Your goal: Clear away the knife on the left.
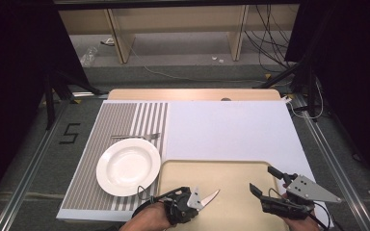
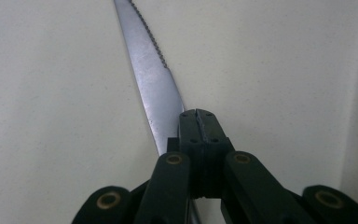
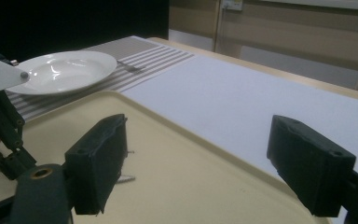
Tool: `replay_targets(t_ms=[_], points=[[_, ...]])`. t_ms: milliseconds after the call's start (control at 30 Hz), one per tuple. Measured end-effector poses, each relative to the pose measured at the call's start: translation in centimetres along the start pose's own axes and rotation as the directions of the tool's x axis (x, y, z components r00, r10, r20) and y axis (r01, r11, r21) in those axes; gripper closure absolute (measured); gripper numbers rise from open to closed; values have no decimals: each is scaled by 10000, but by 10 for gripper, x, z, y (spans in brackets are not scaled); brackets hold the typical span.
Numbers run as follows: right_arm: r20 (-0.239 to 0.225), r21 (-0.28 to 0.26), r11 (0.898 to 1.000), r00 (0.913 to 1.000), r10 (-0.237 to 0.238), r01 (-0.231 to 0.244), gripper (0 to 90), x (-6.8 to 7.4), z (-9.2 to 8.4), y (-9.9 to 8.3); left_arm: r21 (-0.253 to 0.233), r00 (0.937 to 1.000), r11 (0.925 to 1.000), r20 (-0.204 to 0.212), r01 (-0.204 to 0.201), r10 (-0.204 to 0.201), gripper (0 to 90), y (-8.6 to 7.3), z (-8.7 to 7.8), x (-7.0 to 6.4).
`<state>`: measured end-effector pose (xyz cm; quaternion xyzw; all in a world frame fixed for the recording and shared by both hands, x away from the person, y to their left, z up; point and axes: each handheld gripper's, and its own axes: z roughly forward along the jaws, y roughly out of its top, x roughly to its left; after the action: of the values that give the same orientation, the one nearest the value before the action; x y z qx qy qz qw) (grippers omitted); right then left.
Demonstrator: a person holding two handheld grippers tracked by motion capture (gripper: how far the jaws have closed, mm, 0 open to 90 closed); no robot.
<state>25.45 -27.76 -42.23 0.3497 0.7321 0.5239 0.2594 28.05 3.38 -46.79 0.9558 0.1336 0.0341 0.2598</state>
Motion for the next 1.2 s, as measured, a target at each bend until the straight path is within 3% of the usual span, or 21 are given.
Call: replay_targets(t_ms=[433,833,1200], points=[[12,9,10000,10000,-44,44,209,0,0,0,174,9979,9985,-391,522,-515,895,-5,-4,10],[18,33,10000,10000,-68,68,210,0,1,-1,387,9914,9947,-931,957,-917,896,-10,-8,19],[11,39,10000,10000,-56,56,211,0,0,0,542,9842,9884,-1148,1416,-1347,896,-16,-13,28]])
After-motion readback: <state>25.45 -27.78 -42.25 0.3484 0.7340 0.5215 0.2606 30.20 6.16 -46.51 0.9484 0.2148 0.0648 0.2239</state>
